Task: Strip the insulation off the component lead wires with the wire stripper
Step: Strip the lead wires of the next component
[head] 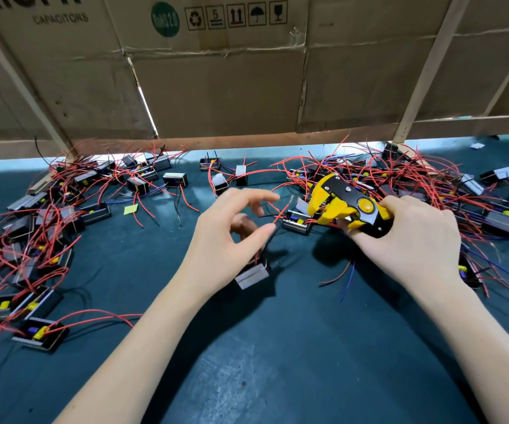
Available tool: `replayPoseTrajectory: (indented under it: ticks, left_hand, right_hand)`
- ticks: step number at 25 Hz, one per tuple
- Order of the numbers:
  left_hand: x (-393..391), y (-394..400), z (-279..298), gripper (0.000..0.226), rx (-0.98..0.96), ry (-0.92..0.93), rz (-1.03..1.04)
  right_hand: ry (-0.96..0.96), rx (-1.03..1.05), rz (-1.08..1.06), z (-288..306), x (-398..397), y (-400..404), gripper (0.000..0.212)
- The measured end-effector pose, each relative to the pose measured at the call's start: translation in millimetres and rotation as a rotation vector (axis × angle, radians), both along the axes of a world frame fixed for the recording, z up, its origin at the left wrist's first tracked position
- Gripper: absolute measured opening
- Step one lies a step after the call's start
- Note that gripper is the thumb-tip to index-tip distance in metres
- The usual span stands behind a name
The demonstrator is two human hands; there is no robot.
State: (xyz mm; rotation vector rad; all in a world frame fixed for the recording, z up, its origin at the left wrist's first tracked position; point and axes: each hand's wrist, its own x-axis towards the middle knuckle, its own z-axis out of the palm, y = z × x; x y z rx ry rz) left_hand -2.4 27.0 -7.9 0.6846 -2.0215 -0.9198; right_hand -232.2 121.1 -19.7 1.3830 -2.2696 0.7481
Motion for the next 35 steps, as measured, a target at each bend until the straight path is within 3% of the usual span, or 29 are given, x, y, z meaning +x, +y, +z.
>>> replayPoseTrajectory:
  ticks: [2, 6, 8, 11, 35]
  left_hand:
    - [-1.8, -0.7, -3.8, 0.04, 0.1, -0.011, 0.051]
    - [-3.8, -1.1, -6.0, 0.006, 0.306, -0.047, 0.054]
    - [-4.7, 1.4, -4.2, 0.006, 0.327, -0.023, -0.038]
    - [-7.6, 6.7, -3.2, 0.011, 0.306, -0.05, -0.119]
    - [-10.2, 8.9, -5.9, 0.016, 0.207, -0.083, -0.07]
  right_hand:
    - [-0.016, -0.011, -0.002, -1.3, -0.5, -0.2, 0.052]
    - [-0.002, -0.01, 0.006, -1.8, 1.4, -1.8, 0.051]
    - [0.009, -0.011, -0.002, -2.9, 1.0, -1.9, 0.051]
    - [0.054, 0.004, -0.01, -4.6, 1.6, -2.8, 0.05]
    - [0.041, 0.008, 0.081, -3.5, 4.4, -3.5, 0.05]
